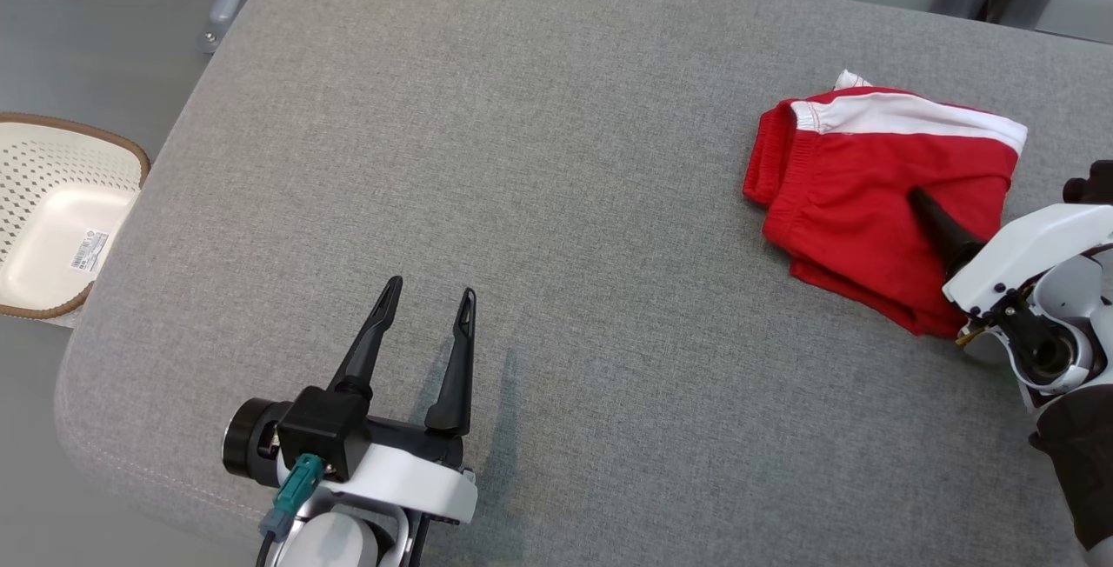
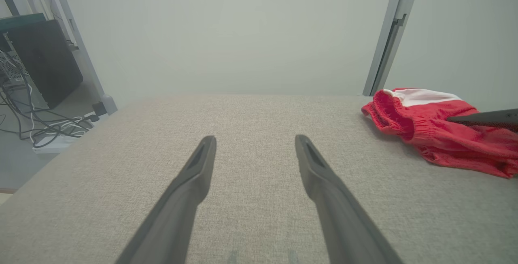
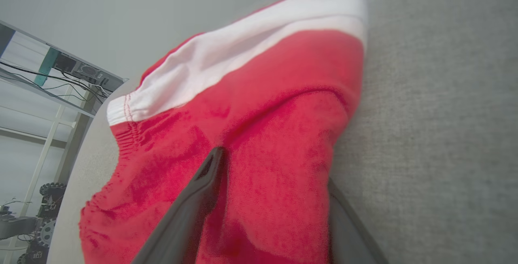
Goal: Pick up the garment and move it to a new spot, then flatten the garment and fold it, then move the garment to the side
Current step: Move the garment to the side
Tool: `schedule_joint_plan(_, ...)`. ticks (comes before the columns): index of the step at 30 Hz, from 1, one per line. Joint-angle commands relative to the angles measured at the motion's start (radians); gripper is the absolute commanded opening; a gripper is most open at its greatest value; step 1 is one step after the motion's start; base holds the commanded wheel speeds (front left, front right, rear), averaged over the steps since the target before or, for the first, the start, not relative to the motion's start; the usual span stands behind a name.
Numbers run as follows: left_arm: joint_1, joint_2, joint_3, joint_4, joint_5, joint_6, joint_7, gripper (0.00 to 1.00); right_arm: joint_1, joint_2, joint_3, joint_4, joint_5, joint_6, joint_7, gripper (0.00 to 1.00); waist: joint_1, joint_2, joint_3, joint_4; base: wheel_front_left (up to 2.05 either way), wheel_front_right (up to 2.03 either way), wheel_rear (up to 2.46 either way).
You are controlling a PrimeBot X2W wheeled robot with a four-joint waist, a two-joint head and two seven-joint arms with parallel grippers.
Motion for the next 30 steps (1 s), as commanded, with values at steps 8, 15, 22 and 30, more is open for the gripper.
schedule_joint_plan(8,0.001,0.003,0.003,0.001,0.0,0.008,0.0,1.0,-0.005,-0.013,0.072,0.035,-0.002,0.0,-0.057,0.0,0.0,0.0,-0.024,-0.023,0.0,0.0,0.0)
schedule_joint_plan(15,0.013,0.004,-0.007,0.009,0.043,-0.005,0.0,1.0,0.01,-0.074,0.219,-0.011,-0.051,0.0,-0.096,0.0,0.0,0.0,-0.077,-0.105,0.0,0.0,0.0)
schedule_joint_plan(22,-0.003,0.004,-0.01,-0.002,0.06,-0.015,0.0,1.0,-0.009,-0.214,0.368,-0.103,-0.111,0.0,-0.057,0.0,0.0,0.0,-0.083,-0.207,0.0,0.0,0.0)
schedule_joint_plan(30,-0.096,0.004,-0.046,-0.022,0.039,-0.022,0.0,1.0,-0.033,-0.436,0.424,-0.259,-0.157,0.0,-0.035,0.0,0.0,0.0,-0.013,-0.322,0.0,0.0,0.0)
